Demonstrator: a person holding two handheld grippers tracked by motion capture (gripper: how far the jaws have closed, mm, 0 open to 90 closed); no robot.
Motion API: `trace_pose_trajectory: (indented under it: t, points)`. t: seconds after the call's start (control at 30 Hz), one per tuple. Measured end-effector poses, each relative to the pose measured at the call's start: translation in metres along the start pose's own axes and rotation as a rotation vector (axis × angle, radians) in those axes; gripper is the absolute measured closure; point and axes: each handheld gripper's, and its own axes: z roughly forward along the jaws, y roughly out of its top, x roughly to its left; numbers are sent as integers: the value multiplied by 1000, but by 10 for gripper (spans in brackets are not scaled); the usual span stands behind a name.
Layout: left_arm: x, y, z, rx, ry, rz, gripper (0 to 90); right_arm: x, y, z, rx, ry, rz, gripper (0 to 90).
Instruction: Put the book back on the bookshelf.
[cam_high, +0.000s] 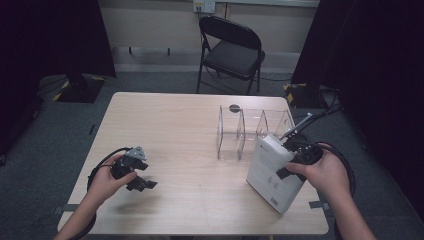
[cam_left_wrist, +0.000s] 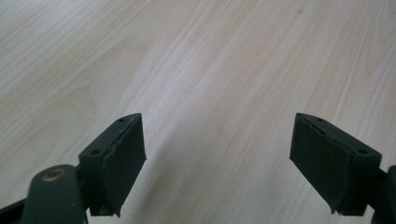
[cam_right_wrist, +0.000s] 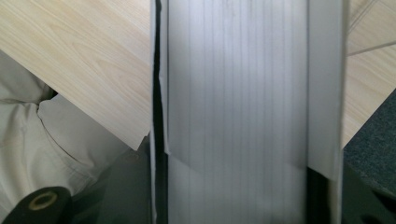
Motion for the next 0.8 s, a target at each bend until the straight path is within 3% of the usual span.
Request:
trace_pose_trajectory:
  t: [0.8]
  points:
    - [0,-1,3,9,-3,-2,179,-25,-16,-15,-37,-9,84,527]
